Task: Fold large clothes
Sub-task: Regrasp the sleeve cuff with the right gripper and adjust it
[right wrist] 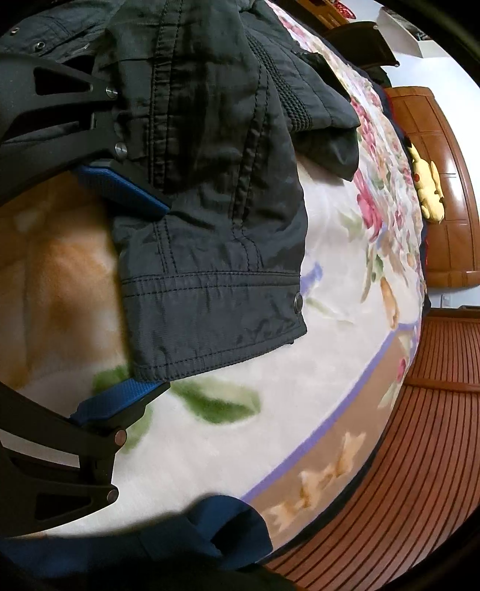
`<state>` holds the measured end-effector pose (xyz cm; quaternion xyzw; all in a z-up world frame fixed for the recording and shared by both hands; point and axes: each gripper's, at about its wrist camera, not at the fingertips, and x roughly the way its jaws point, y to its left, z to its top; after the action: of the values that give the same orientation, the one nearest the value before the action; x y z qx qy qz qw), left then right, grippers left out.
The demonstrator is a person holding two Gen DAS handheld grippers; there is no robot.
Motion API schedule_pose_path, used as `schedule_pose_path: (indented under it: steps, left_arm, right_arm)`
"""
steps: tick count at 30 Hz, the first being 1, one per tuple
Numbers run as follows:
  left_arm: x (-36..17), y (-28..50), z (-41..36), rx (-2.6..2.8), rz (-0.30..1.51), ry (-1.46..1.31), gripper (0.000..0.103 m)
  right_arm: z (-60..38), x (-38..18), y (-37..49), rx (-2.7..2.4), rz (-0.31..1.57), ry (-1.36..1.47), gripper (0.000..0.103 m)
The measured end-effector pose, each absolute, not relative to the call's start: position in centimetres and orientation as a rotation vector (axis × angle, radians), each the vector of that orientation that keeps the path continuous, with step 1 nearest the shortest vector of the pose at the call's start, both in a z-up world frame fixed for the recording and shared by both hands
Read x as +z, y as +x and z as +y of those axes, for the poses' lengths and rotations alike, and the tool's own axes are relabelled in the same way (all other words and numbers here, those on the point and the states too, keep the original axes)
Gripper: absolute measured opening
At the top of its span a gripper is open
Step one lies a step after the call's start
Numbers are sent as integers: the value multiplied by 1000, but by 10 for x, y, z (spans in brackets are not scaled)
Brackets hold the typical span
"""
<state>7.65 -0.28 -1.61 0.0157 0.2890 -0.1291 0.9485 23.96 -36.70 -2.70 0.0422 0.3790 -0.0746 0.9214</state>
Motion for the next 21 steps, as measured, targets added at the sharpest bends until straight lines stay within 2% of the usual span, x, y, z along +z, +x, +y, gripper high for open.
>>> schedule_pose_path:
  steps: [2,3,5,6,8,9,21]
  left_arm:
    - [-16,76,-3,-263,589,32,103]
    - [-16,76,-3,-263,589,33,103]
    - [-16,77,-3,-263,589,34,103]
    - [-16,76,-3,-264,590,35,103]
    - [-16,76,-3,-270,589,36,103]
    - [-15,76,-3,-273,588,34,103]
    - [-5,66,7,-286,556,17,103]
  right_arm:
    - [-367,-27,239,-149,776,84,84]
    - [-365,-27,237,-142,773,81,79]
    - [-361,-26,236,-102,769,72,57]
    - [-357,-24,233,-69,765,61,37]
    - [-343,-21,231,-58,771,-18,27]
    - [-336,-19,230,-51,778,-54,8]
    - [-276,63,181,-46,570,-196,7]
